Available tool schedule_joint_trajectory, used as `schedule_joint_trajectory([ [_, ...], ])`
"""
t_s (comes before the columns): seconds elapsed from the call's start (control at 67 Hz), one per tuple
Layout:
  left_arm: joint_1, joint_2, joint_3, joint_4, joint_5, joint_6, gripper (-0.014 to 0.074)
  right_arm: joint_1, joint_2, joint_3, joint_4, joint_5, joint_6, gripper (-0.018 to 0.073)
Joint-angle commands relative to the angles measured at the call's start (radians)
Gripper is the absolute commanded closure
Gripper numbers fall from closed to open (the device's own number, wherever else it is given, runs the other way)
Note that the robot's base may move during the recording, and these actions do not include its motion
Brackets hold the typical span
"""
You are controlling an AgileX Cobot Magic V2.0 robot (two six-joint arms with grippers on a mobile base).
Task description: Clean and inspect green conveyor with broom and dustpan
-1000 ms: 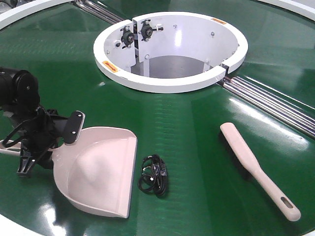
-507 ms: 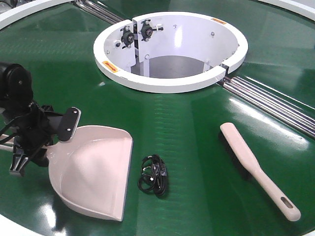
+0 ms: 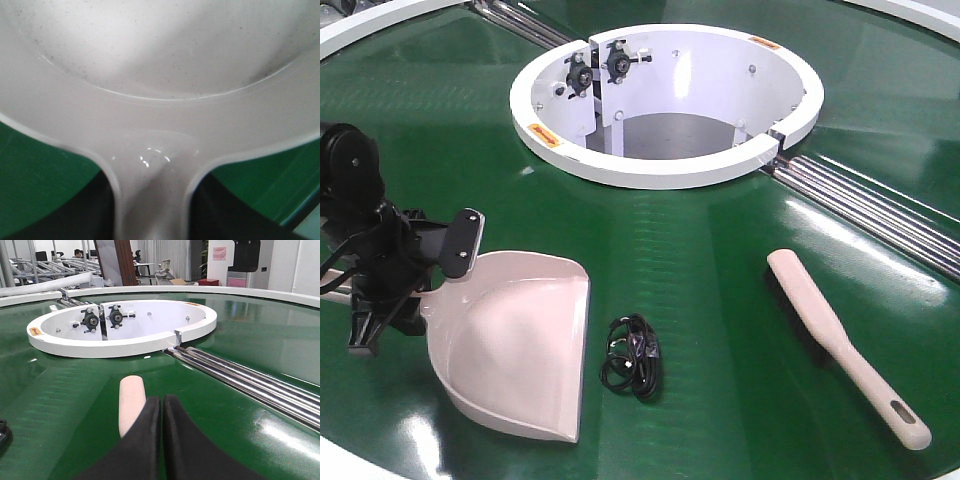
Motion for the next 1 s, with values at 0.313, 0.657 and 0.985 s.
schedule_joint_trajectory([
  [0.313, -0.023, -0.025, -0.018, -0.025, -0.037, -0.017, 0.0603, -0.002, -0.018, 0.022, -0.006, -0.076, -0.003, 0.0569],
  [0.657, -0.022, -0.023, -0.018, -0.025, 0.028, -0.017, 0.0603, -0.002, -0.018, 0.022, -0.006, -0.076, -0.003, 0.0569],
  [0.985, -0.022, -0.023, -0.018, -0.025, 0.033, -0.017, 0.0603, -0.002, -0.018, 0.022, -0.006, -0.076, -0.003, 0.0569],
])
